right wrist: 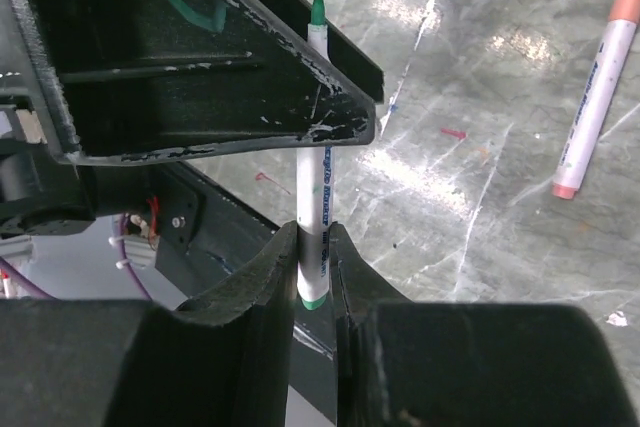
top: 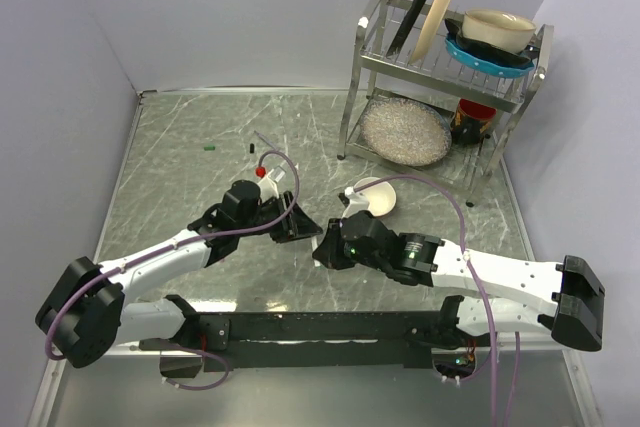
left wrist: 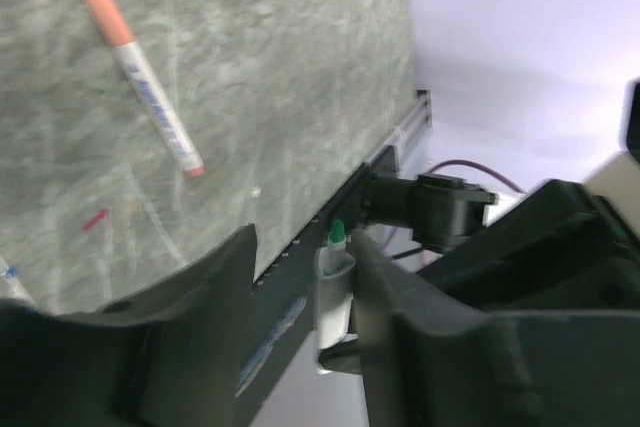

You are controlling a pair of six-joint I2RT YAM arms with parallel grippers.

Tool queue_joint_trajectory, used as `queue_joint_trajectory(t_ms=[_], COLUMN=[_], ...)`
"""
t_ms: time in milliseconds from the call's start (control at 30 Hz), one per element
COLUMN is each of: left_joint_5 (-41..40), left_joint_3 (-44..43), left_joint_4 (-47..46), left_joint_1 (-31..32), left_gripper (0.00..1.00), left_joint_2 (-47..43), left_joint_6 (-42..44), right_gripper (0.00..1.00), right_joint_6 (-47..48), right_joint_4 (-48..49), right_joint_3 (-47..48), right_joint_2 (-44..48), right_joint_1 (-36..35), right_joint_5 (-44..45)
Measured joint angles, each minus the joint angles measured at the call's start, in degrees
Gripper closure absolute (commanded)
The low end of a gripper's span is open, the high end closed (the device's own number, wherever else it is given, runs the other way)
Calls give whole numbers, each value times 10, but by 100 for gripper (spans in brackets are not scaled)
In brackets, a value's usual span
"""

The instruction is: Insert the pens into the pen caps

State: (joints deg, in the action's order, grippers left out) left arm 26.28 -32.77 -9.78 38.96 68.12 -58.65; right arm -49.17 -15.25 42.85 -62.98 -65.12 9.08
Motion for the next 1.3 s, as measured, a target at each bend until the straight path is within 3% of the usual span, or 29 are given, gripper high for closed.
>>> queue_joint_trajectory(t_ms=[100, 233, 767, 867, 1067, 1133, 1167, 1300], left_joint_5=[15, 34, 86, 89, 89, 88, 86, 62], left_joint_3=[0, 0, 24, 25, 26, 26, 26, 20], left_joint_4=[-19, -34, -94, -108, -105, -101, -98, -54], left_joint_1=[2, 2, 2, 2, 2, 2, 3, 6], left_gripper=[87, 98, 99, 99, 98, 91, 71, 17], left_joint_2=[0, 0, -14, -25, -49, -52, -56, -71], left_joint_6=[-8, -10, -46, -56, -55, -55, -54, -36], right_gripper=[93, 87, 57, 62, 99, 100, 100, 100], right_joint_6=[0, -3, -40, -49, -60, -64, -66, -68], right_joint_4=[2, 3, 54, 76, 98, 103, 107, 119], right_joint_3=[0, 0, -19, -19, -30, -33, -36, -46], right_joint_2=[-1, -2, 3, 3, 3, 6, 9, 21], right_joint_1=[0, 0, 0, 0, 0, 0, 0, -2], right_joint_5=[-2, -8, -58, -68, -71, -71, -73, -73])
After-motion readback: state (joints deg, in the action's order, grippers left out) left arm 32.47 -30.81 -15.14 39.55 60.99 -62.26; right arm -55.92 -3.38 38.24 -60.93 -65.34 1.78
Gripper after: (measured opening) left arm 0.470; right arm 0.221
